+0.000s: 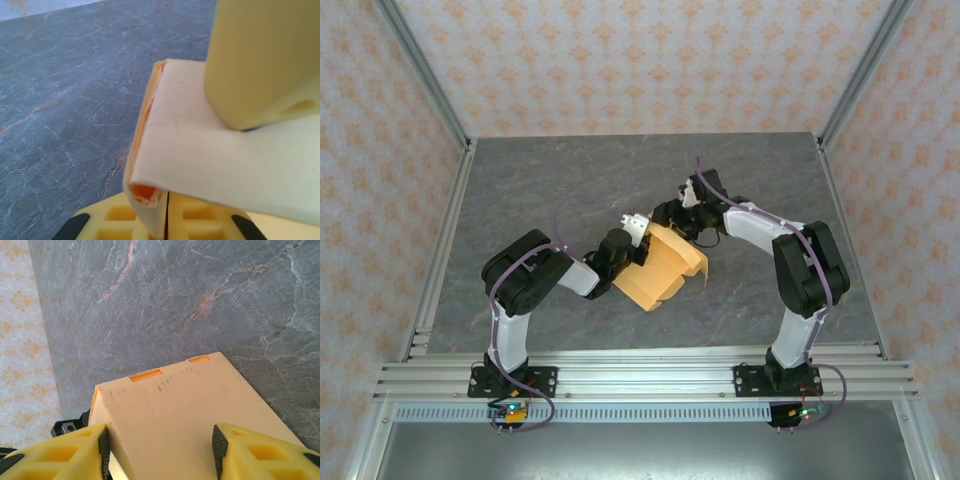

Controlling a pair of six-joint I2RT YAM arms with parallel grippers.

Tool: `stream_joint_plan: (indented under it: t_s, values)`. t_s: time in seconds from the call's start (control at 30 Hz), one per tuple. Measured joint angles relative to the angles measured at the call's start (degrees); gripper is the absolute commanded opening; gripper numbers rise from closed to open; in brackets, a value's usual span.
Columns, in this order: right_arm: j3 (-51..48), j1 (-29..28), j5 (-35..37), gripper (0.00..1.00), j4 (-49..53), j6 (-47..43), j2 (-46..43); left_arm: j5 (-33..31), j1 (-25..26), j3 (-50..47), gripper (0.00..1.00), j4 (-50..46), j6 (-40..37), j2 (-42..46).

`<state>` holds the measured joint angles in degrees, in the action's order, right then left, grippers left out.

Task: Fold the paper box

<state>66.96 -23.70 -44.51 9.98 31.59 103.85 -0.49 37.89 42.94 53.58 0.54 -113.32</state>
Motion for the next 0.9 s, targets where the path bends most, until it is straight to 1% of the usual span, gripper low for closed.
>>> stream_joint_plan:
  t_s: [0.13,0.23,0.47,0.53,0.73,0.9]
  values:
    - [-0.92,0.00,0.11,0.53,-1.70,0.63,-0.17,-1.20,0.37,0.28,0.03,-0.13,0.04,-0.22]
    - [-2.27,0.00,0.11,0.53,-3.56,1.22,-0.68,-1.95,0.63,0.42,0.00,-0.33,0.04,-0.24]
    - [-4.20,0.07,1.09,0.69,-5.20,0.66,-2.25,-4.66,1.40,0.63,0.00,-0.55,1.92,-0.24]
    - [-5.07,0.61,0.98,0.71,-5.38,0.44,-3.32,-4.96,1.46,0.63,0.00,-0.46,2.80,-0.24]
    - [-7.74,4.46,-0.13,0.79,-7.54,0.48,-10.80,-6.78,1.14,0.50,0.00,-0.59,4.66,-0.26]
    - [-13.90,9.31,5.25,0.84,-11.56,0.26,-22.43,-8.37,-0.09,-0.33,0.00,-0.13,6.60,-0.09]
